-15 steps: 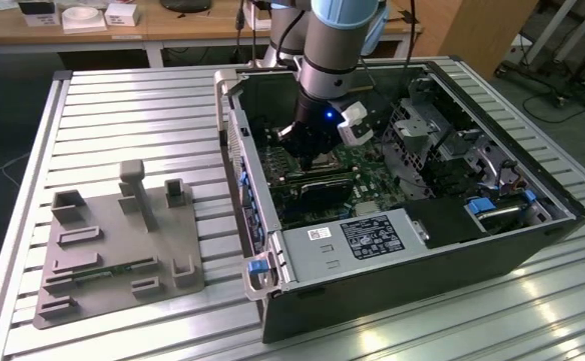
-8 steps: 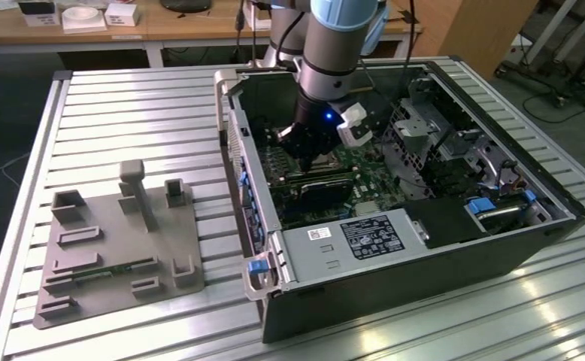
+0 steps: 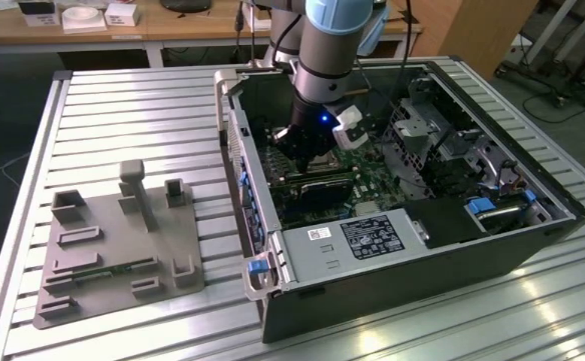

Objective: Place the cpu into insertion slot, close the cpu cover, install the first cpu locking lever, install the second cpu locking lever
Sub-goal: 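Install the second cpu locking lever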

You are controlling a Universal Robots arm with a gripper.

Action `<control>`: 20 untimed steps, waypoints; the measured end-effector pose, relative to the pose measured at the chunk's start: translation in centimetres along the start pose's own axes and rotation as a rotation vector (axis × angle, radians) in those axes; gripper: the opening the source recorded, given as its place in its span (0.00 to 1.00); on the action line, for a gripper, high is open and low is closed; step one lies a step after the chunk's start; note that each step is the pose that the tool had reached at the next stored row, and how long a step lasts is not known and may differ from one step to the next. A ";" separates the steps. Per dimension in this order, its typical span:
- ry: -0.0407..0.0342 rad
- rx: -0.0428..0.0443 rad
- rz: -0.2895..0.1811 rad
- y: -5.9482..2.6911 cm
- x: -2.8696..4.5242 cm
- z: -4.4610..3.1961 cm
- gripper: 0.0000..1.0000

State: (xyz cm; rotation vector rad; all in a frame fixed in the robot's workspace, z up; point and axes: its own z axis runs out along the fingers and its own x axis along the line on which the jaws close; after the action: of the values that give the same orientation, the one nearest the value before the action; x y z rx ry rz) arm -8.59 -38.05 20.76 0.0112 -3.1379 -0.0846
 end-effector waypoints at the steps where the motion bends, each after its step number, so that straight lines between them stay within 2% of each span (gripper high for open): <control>1: 0.0000 0.0000 -0.001 0.03 0.00 0.01 0.10; 20: 0.0019 0.0007 -0.028 0.40 0.17 0.83 0.10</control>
State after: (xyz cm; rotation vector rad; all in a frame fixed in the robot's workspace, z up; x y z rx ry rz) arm -8.77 -37.61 19.95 0.0544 -3.1363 -0.0835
